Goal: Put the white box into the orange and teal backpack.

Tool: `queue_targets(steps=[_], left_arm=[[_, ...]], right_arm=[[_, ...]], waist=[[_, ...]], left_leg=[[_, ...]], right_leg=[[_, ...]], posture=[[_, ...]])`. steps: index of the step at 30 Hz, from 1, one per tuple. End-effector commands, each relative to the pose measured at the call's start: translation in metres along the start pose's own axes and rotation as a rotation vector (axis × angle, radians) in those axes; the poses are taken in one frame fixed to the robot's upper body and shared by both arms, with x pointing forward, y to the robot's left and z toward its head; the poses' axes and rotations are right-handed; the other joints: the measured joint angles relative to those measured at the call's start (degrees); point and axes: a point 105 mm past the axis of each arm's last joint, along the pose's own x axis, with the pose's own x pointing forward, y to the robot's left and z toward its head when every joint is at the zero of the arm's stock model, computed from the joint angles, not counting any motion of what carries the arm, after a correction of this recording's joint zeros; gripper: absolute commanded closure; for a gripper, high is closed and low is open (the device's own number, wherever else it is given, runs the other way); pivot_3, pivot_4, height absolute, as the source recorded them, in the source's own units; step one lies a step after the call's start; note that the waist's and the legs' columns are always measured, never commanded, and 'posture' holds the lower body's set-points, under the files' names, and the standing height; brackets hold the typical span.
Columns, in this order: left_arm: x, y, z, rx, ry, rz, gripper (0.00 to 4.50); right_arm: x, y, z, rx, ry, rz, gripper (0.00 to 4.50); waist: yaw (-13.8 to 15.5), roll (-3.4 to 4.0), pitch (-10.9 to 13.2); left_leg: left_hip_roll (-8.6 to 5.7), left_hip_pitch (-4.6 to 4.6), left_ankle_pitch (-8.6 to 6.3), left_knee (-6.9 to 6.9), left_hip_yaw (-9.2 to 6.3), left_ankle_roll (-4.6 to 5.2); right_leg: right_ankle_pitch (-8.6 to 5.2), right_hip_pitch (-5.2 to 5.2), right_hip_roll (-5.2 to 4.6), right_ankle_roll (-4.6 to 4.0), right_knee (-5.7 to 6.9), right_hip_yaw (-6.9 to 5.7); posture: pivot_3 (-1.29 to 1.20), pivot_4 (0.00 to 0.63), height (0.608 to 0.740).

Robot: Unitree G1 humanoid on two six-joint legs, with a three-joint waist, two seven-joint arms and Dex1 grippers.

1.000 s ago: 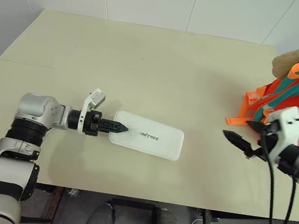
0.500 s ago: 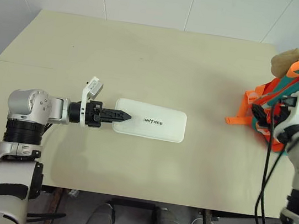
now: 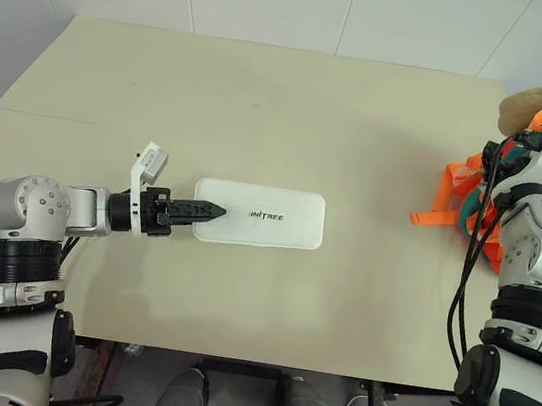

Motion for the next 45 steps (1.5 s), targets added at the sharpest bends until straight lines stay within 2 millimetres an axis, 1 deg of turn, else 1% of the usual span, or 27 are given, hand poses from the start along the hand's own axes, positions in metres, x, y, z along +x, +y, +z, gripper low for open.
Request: queue_targets(steps=[1, 2, 4, 5, 6, 7, 9, 12, 13, 15, 17, 18, 20, 22, 25, 27, 32, 34, 37, 41, 43, 45], left_arm=[[-0.01, -0.01, 0.009, 0.049, -0.052, -0.014, 3.24], [-0.015, -0.008, 0.013, 0.056, -0.07, 0.004, 3.24], [-0.023, -0.005, 0.023, 0.072, -0.108, 0.037, 3.24], [-0.028, -0.004, 0.028, 0.08, -0.126, 0.05, 3.24], [-0.031, -0.003, 0.032, 0.089, -0.141, 0.063, 3.24], [-0.035, -0.002, 0.037, 0.099, -0.155, 0.077, 3.24], [-0.047, 0.001, 0.05, 0.13, -0.194, 0.12, 3.24], [-0.057, 0.003, 0.061, 0.154, -0.224, 0.153, 3.24], [-0.061, 0.005, 0.066, 0.164, -0.239, 0.167, 3.24], [-0.074, 0.007, 0.081, 0.198, -0.284, 0.211, 3.24], [-0.081, 0.007, 0.089, 0.219, -0.303, 0.23, 3.24], [-0.083, 0.007, 0.092, 0.225, -0.306, 0.233, 3.24], [-0.088, 0.007, 0.099, 0.249, -0.32, 0.247, 3.24], [-0.091, 0.007, 0.104, 0.263, -0.328, 0.254, 3.24], [-0.094, 0.005, 0.11, 0.284, -0.334, 0.258, 3.24], [-0.096, 0.005, 0.112, 0.292, -0.335, 0.259, 3.24], [-0.099, 0.0, 0.119, 0.325, -0.338, 0.251, 3.24], [-0.1, -0.002, 0.121, 0.34, -0.335, 0.247, 3.24], [-0.101, -0.006, 0.124, 0.365, -0.324, 0.241, 3.24], [-0.102, -0.012, 0.126, 0.4, -0.315, 0.231, 3.24], [-0.105, -0.023, 0.129, 0.476, -0.323, 0.192, 3.24], [-0.107, -0.036, 0.132, 0.572, -0.349, 0.132, 3.24]], right_arm=[[-0.001, 0.019, 0.032, 0.006, -0.101, 0.087, 2.95], [-0.002, 0.026, 0.036, 0.01, -0.108, 0.119, 3.37], [-0.004, 0.042, 0.043, 0.012, -0.12, 0.192, 4.04], [-0.007, 0.051, 0.046, 0.011, -0.126, 0.231, 4.32], [-0.009, 0.059, 0.049, 0.012, -0.13, 0.265, 4.49], [-0.012, 0.067, 0.052, 0.015, -0.134, 0.301, 4.5], [-0.023, 0.094, 0.062, 0.027, -0.155, 0.422, 4.5], [-0.035, 0.117, 0.07, 0.033, -0.17, 0.53, 4.5], [-0.042, 0.127, 0.074, 0.036, -0.179, 0.578, 4.5], [-0.065, 0.159, 0.086, 0.056, -0.198, 0.747, 4.5], [-0.08, 0.175, 0.092, 0.061, -0.2, 0.845, 4.5], [-0.084, 0.178, 0.093, 0.06, -0.198, 0.871, 4.5], [-0.101, 0.189, 0.098, 0.051, -0.189, 0.975, 4.5], [-0.113, 0.196, 0.1, 0.048, -0.18, 1.049, 4.5], [-0.138, 0.205, 0.108, 0.061, -0.207, 1.193, 4.5], [-0.148, 0.207, 0.109, 0.064, -0.204, 1.255, 4.5], [-0.192, 0.211, 0.111, 0.039, -0.184, 1.515, 4.5], [-0.204, 0.212, 0.111, 0.022, -0.171, 1.59, 4.5], [-0.22, 0.211, 0.105, -0.013, -0.13, 1.684, 4.5], [-0.235, 0.208, 0.095, -0.051, -0.077, 1.775, 4.5], [-0.235, 0.202, 0.086, -0.084, -0.074, 1.788, 4.5], [-0.231, 0.199, 0.08, -0.104, -0.077, 1.773, 4.5]], waist=[[-0.2, 0.0, 0.0], [-0.4, 0.0, 0.0], [-0.9, 0.0, 0.0], [-1.1, 0.01, 0.0], [-1.2, 0.01, 0.0], [-1.3, 0.01, 0.0], [-1.3, 0.02, 0.0], [-1.4, 0.03, 0.0], [-1.3, 0.03, 0.0], [-1.3, 0.04, 0.0], [-1.3, 0.04, 0.0], [-1.2, 0.04, 0.0], [-1.0, 0.04, 0.0], [-0.9, 0.03, 0.0], [-0.7, 0.03, 0.0], [-0.7, 0.03, 0.0], [-0.8, 0.02, 0.0], [-0.8, 0.01, 0.0], [-0.8, 0.0, 0.0], [-0.7, -0.02, 0.0], [-0.7, -0.04, 0.0], [-0.7, -0.06, 0.0]], left_leg=[[0.0, 0.01, 0.0, 0.0, 0.0, 0.0], [0.0, 0.01, 0.0, 0.0, 0.0, 0.0], [0.01, 0.01, 0.01, 0.0, 0.0, -0.02], [0.01, 0.03, 0.01, 0.0, -0.01, -0.02], [0.01, 0.03, 0.01, 0.0, -0.01, -0.02], [0.01, 0.05, 0.02, 0.0, -0.01, -0.03], [0.02, 0.07, 0.02, 0.0, -0.01, -0.03], [0.05, 0.06, 0.03, -0.02, -0.01, -0.05], [0.05, 0.06, 0.03, -0.03, -0.01, -0.05], [0.04, 0.01, 0.03, -0.05, 0.0, -0.05], [0.05, -0.23, 0.03, -0.06, 0.02, -0.05], [0.06, -0.39, 0.05, -0.05, 0.01, -0.08], [0.07, -0.78, 0.08, 0.01, -0.01, -0.12], [0.07, -0.88, 0.08, 0.02, -0.01, -0.12], [0.06, -0.94, 0.05, 0.01, -0.01, -0.07], [0.07, -0.95, 0.04, 0.0, -0.01, -0.05], [0.07, -0.95, 0.02, 0.0, -0.01, -0.02], [0.07, -0.95, 0.02, 0.0, -0.01, -0.02], [0.08, -0.95, 0.02, 0.03, -0.01, -0.01], [0.08, -0.95, 0.02, 0.11, -0.01, -0.01], [0.08, -0.95, 0.02, 0.13, -0.01, -0.01], [0.08, -0.95, 0.02, 0.14, -0.01, -0.01]], right_leg=[[0.0, 0.0, 0.0, 0.0, 0.01, 0.0], [0.0, 0.0, 0.01, 0.0, 0.02, 0.0], [0.0, -0.01, 0.02, 0.0, 0.06, 0.0], [0.0, -0.01, 0.02, 0.0, 0.07, 0.0], [0.0, 0.0, 0.02, 0.0, 0.1, 0.01], [0.0, -0.01, 0.02, 0.0, 0.11, 0.01], [0.0, -0.01, 0.04, -0.01, 0.14, 0.01], [-0.01, -0.1, 0.07, -0.02, 0.21, 0.02], [-0.02, -0.11, 0.06, -0.03, 0.21, 0.01], [-0.02, -0.16, 0.06, -0.03, 0.19, 0.02], [-0.02, -0.5, 0.07, -0.04, 0.29, 0.04], [-0.03, -0.69, 0.08, -0.05, 0.35, 0.03], [-0.03, -1.04, 0.09, -0.05, 0.44, 0.0], [-0.03, -1.1, 0.09, -0.05, 0.47, 0.0], [-0.03, -1.1, 0.08, -0.05, 0.49, -0.02], [-0.03, -1.1, 0.09, -0.05, 0.46, -0.04], [-0.03, -1.1, 0.09, -0.04, 0.36, -0.04], [-0.03, -1.1, 0.1, -0.04, 0.35, -0.04], [-0.04, -1.1, 0.11, -0.04, 0.3, -0.04], [-0.04, -1.09, 0.11, -0.03, 0.33, -0.04], [-0.04, -1.09, 0.11, -0.03, 0.35, -0.04], [-0.04, -1.08, 0.12, -0.03, 0.34, -0.04]], posture=[[0.0, 0.15, 0.74], [0.0, 0.15, 0.74], [0.0, 0.15, 0.74], [0.0, 0.15, 0.74], [0.0, 0.15, 0.74], [0.0, 0.15, 0.74], [0.0, 0.15, 0.74], [0.0, 0.15, 0.74], [0.0, 0.15, 0.74], [0.0, 0.15, 0.74], [0.0, 0.15, 0.74], [0.0, 0.15, 0.74], [0.0, 0.15, 0.74], [0.0, 0.15, 0.74], [0.0, 0.15, 0.74], [0.0, 0.15, 0.74], [0.0, 0.15, 0.74], [0.0, 0.15, 0.74], [0.0, 0.15, 0.74], [0.0, 0.15, 0.74], [0.0, 0.15, 0.74], [0.0, 0.15, 0.74]])
